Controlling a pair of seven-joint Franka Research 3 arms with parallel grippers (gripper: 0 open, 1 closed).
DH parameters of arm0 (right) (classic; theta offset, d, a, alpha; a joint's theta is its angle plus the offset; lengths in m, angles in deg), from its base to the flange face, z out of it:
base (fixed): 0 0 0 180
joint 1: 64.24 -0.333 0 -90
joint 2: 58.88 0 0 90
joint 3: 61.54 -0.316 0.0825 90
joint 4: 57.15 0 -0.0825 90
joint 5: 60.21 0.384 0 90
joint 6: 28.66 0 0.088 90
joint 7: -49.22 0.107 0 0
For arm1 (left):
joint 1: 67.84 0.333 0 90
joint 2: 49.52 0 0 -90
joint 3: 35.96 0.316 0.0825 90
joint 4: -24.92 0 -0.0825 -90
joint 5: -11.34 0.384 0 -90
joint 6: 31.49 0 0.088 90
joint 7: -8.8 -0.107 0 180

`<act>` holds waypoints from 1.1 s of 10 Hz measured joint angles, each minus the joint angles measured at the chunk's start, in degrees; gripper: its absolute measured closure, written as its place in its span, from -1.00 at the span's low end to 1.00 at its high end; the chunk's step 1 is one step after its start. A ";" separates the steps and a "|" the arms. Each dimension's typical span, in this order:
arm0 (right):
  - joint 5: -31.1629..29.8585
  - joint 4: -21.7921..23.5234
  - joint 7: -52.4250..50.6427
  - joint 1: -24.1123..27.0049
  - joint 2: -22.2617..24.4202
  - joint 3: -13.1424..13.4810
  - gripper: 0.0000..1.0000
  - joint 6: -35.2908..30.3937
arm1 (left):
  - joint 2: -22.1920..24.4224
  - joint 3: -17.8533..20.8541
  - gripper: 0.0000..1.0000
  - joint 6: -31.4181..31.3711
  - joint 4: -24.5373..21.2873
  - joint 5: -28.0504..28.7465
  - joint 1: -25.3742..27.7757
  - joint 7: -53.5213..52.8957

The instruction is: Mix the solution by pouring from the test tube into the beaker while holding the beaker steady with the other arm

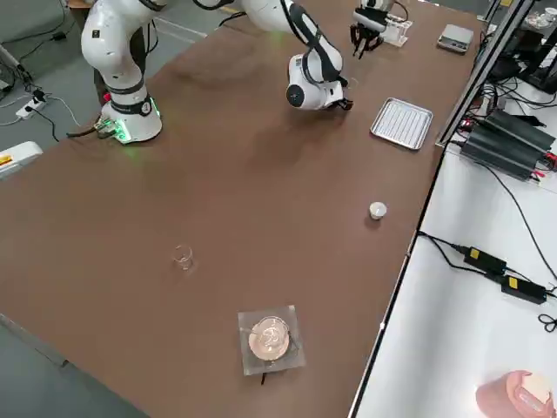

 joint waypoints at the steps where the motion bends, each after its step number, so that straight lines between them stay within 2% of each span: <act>1: 0.01 0.00 0.00 0.00 0.00 0.00 -0.54 0.00 | -0.91 0.19 0.57 -0.62 0.75 0.00 -0.53 0.42; 4: 0.02 -0.01 0.04 0.00 0.00 0.00 -0.54 0.03 | -2.84 2.14 0.57 -1.31 2.20 0.07 -3.12 4.23; 11: 0.05 -0.04 0.12 0.02 0.00 0.06 -0.54 0.11 | -5.93 8.75 0.57 -1.54 4.43 2.39 -9.93 4.84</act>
